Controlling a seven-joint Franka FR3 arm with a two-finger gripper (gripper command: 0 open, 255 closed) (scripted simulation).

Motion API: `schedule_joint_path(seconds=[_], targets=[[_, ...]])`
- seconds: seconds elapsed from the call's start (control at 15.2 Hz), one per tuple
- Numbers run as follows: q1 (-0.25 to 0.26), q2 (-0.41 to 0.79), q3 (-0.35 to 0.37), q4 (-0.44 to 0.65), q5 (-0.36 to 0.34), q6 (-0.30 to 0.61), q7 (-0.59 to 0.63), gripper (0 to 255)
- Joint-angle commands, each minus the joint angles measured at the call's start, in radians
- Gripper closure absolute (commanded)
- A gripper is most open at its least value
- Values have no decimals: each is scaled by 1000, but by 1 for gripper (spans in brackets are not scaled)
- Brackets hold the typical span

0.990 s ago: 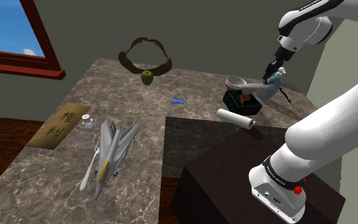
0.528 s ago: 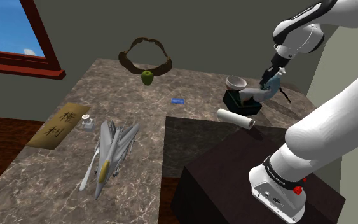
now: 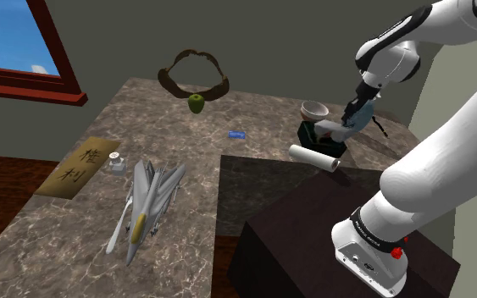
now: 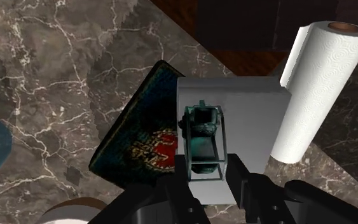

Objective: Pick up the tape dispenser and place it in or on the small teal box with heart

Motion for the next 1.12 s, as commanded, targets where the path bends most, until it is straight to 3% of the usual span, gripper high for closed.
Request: schedule_joint_path(seconds=[0.0,0.2,0.73,0.79,1.06], targets=[[-1,24,3,-8,24,27,-19,255],[-3,58,8,-15,59,59,-47,255],[-3,58,8,-15,59,59,-47,255],[-2,56,7,-16,58,59,-46,0],[-2,54,7,-17,56,59,-44,0]])
